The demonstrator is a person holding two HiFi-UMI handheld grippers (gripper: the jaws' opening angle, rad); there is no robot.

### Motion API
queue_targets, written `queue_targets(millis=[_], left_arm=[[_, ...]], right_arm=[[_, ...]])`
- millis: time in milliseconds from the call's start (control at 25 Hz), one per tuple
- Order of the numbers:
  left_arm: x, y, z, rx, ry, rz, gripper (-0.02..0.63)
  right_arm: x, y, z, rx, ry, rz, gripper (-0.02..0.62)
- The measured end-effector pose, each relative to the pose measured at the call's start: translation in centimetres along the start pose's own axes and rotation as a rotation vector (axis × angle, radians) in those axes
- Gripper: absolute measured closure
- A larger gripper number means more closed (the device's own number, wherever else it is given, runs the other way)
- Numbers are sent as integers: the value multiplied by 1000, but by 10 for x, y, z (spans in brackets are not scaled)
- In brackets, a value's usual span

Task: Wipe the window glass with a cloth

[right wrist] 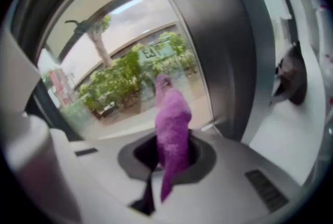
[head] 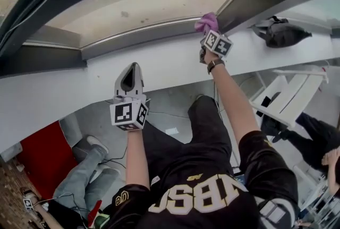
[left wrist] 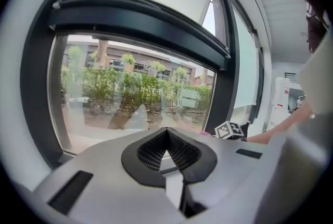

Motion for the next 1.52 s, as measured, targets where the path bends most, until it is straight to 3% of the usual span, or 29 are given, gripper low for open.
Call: queue_targets(millis=[120, 200, 400, 480, 600, 680, 800, 1120, 1320, 1520], left_arm=[[-42, 26, 41, -59, -2, 65, 588], [-83, 43, 69, -103, -33, 79, 588], [-156, 94, 148, -112, -79, 31, 588], [-175, 111, 176, -145, -109, 17, 588], [-194, 131, 222, -209, -242, -34, 588], [-196, 144, 247, -239, -279, -49, 588], [-180, 161, 266, -232, -227, -14, 588], [-169, 186, 267, -255, -202, -7, 588], [-174, 190, 268, -269, -218, -4, 588], [-168, 198, 268, -291, -206, 30, 588]], right_arm=[[20, 102, 28, -111, 260, 130, 558], [25, 183, 50, -170, 349, 204, 558], [46, 377, 98, -277, 324, 344, 558], [57, 433, 115, -368, 326, 373, 558], [92, 493, 141, -525, 329, 395, 558], [124, 520, 158, -599, 333, 455, 558], [159, 539, 165, -649, 361, 481, 558], [175, 558, 130, -558, 331, 515, 558], [194, 571, 127, -603, 367, 581, 558], [205, 576, 127, -604, 381, 595, 558]])
Point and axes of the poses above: the fingertips, and each gripper's own axes: y backward along the fingers, x to its left, z out of its top, the point moved 10 cm from there along y, backward along the fingers, and after that the axes turned 13 degrees about -z, right-handed, at the moved point
